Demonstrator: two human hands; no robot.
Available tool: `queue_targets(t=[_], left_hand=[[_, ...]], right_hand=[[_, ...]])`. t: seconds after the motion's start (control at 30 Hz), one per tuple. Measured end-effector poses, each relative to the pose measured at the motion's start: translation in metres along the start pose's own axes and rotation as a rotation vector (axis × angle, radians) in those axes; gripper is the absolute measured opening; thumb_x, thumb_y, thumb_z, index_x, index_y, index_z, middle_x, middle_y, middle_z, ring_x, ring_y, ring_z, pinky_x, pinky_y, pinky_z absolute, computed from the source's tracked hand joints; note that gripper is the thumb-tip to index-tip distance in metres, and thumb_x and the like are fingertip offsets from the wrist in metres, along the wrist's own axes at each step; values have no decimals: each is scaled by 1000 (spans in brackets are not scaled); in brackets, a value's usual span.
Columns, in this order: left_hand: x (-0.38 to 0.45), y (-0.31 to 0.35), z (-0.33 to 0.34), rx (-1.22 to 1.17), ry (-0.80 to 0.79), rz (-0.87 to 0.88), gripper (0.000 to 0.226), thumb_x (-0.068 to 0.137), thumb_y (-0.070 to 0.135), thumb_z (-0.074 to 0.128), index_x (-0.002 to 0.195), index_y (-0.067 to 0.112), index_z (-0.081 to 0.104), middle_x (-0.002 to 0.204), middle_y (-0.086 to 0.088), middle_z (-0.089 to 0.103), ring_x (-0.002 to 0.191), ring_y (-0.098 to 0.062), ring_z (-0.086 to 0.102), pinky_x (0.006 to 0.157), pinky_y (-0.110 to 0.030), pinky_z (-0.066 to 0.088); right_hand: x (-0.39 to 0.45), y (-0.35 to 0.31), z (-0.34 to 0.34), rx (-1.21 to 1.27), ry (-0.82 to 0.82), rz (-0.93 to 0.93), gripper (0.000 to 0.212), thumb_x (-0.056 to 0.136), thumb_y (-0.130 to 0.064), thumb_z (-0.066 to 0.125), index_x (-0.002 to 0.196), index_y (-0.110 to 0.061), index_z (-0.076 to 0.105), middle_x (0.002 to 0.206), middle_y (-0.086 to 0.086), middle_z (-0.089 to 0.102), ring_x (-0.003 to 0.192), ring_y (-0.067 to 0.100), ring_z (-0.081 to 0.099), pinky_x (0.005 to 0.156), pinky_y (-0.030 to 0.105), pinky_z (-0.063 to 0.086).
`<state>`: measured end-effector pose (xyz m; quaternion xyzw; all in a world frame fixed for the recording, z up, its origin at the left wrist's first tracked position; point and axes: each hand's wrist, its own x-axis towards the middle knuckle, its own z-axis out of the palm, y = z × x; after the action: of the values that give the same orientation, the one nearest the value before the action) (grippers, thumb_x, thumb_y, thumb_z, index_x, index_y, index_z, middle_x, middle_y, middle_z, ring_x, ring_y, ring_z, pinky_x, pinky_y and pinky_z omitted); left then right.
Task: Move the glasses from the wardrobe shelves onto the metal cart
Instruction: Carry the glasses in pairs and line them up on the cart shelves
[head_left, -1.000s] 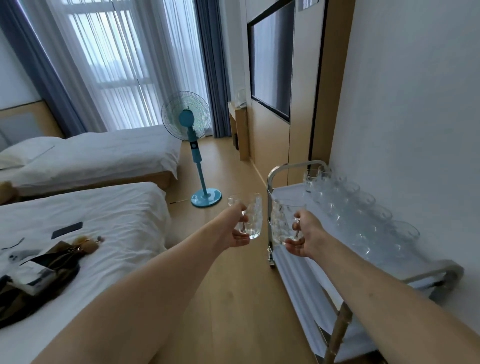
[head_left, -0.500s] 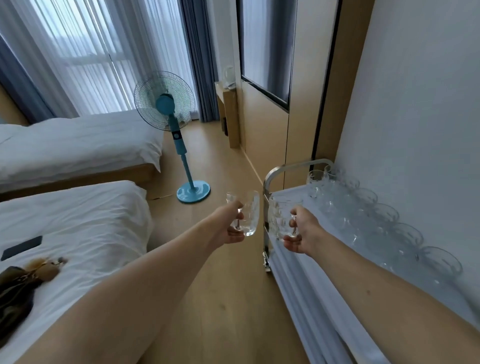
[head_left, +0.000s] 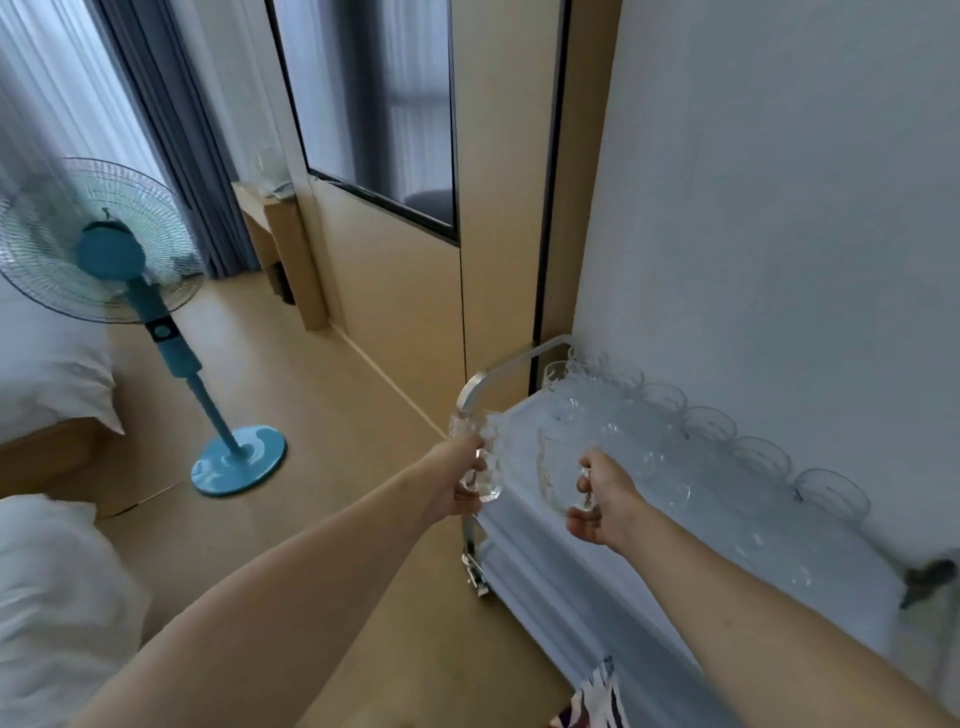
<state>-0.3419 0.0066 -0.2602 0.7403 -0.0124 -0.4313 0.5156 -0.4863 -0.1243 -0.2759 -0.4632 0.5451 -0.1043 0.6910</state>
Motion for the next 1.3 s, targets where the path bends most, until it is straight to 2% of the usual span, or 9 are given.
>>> queue_targets(t=[0.13, 0.27, 0.4, 0.5, 0.73, 0.83, 0.97, 1.1, 1.3], left_hand=[[29, 10, -12, 64, -113, -21, 35, 96, 41, 57, 115, 13, 61, 109, -3, 58, 76, -27, 58, 62, -32, 57], [66, 13, -13, 104, -161, -63, 30, 96, 40, 58, 102, 11, 60, 105, -8, 56, 72, -26, 53, 60, -32, 53], [101, 17, -11, 135, -205, -164, 30, 98, 39, 59, 97, 10, 59, 105, -11, 55, 70, -29, 57, 70, -38, 58], [127, 22, -12, 103, -208, -196, 29, 99, 38, 59, 95, 9, 58, 98, -11, 54, 67, -27, 56, 64, -37, 56], [184, 51, -2, 91, -170, -262, 33, 98, 40, 57, 93, 7, 62, 113, -18, 51, 73, -28, 56, 71, -38, 56], [206, 63, 9, 96, -156, -277, 31, 97, 36, 59, 90, 6, 63, 103, -17, 52, 67, -27, 52, 65, -36, 54], [233, 70, 25, 33, -153, -298, 26, 98, 30, 62, 94, 4, 65, 91, -14, 54, 75, -26, 48, 60, -31, 53], [263, 60, 46, -34, -139, -289, 26, 101, 24, 63, 110, 0, 66, 92, -9, 57, 86, -25, 47, 74, -31, 57], [283, 41, 76, 2, -164, -304, 25, 104, 19, 57, 106, -2, 69, 100, -6, 61, 96, -21, 52, 105, -36, 52]], right_hand=[[7, 13, 13, 59, 76, 41, 19, 91, -31, 52, 81, -15, 48, 86, 4, 44, 71, 26, 46, 58, 32, 45], [20, 23, 22, 118, 146, 92, 18, 90, -32, 53, 80, -17, 50, 85, 5, 44, 66, 24, 43, 54, 28, 43], [42, 20, 26, 116, 203, 143, 18, 89, -32, 53, 81, -16, 51, 88, 6, 47, 63, 24, 45, 55, 27, 45], [70, 11, 32, 91, 219, 156, 17, 90, -32, 53, 84, -16, 51, 84, 3, 47, 62, 23, 44, 57, 30, 46], [136, 4, 44, 82, 198, 182, 20, 91, -32, 56, 87, -12, 56, 89, 6, 49, 63, 24, 46, 59, 33, 51], [161, 3, 47, 132, 210, 176, 22, 88, -32, 58, 87, -10, 58, 86, 7, 51, 62, 24, 47, 59, 34, 51], [187, 0, 47, 235, 162, 150, 25, 92, -27, 59, 74, -11, 53, 74, 7, 51, 69, 24, 53, 63, 36, 52], [204, 8, 45, 297, 124, 113, 32, 97, -27, 62, 70, -10, 56, 71, 11, 57, 69, 25, 56, 72, 40, 54], [222, 27, 39, 374, 172, -24, 30, 103, -23, 57, 82, -3, 65, 79, 15, 61, 78, 28, 58, 83, 47, 55]])
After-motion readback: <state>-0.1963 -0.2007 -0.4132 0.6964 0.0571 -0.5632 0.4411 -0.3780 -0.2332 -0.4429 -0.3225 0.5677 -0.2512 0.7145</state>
